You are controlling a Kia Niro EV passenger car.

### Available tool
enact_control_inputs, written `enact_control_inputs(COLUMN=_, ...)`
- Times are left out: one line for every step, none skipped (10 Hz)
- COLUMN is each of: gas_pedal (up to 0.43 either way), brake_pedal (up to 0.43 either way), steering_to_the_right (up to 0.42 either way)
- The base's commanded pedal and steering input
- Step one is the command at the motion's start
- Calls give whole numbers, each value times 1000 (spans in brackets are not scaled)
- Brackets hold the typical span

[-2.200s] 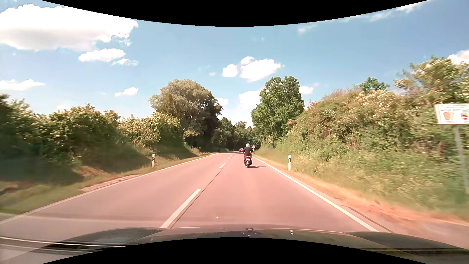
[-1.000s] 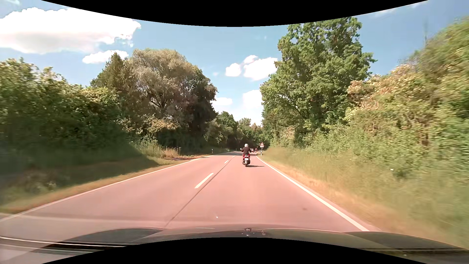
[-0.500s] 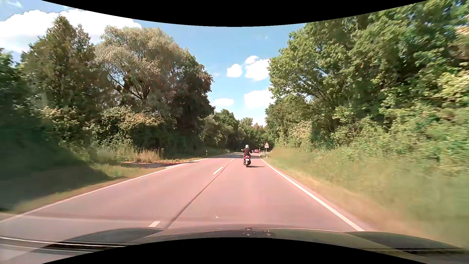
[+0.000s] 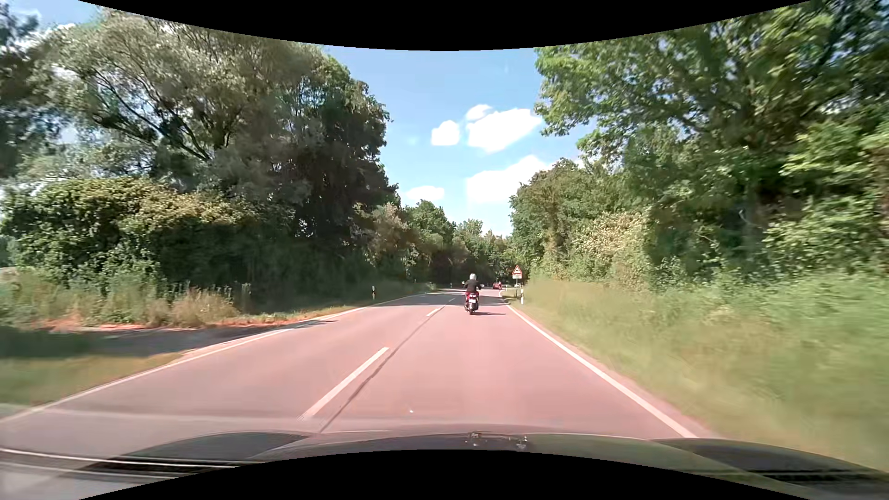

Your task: Follow the waypoints while adhering to traffic rules and regulations

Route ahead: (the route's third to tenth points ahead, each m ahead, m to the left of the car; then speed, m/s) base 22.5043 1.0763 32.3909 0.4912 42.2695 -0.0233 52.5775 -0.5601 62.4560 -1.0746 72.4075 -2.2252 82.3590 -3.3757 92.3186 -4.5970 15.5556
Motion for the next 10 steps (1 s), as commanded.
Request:
enact_control_inputs(gas_pedal=169, brake_pedal=12, steering_to_the_right=-5)
enact_control_inputs(gas_pedal=169, brake_pedal=12, steering_to_the_right=-3)
enact_control_inputs(gas_pedal=157, brake_pedal=12, steering_to_the_right=-2)
enact_control_inputs(gas_pedal=150, brake_pedal=12, steering_to_the_right=0)
enact_control_inputs(gas_pedal=150, brake_pedal=12, steering_to_the_right=1)
enact_control_inputs(gas_pedal=150, brake_pedal=12, steering_to_the_right=4)
enact_control_inputs(gas_pedal=150, brake_pedal=12, steering_to_the_right=5)
enact_control_inputs(gas_pedal=150, brake_pedal=12, steering_to_the_right=5)
enact_control_inputs(gas_pedal=150, brake_pedal=12, steering_to_the_right=6)
enact_control_inputs(gas_pedal=150, brake_pedal=6, steering_to_the_right=8)
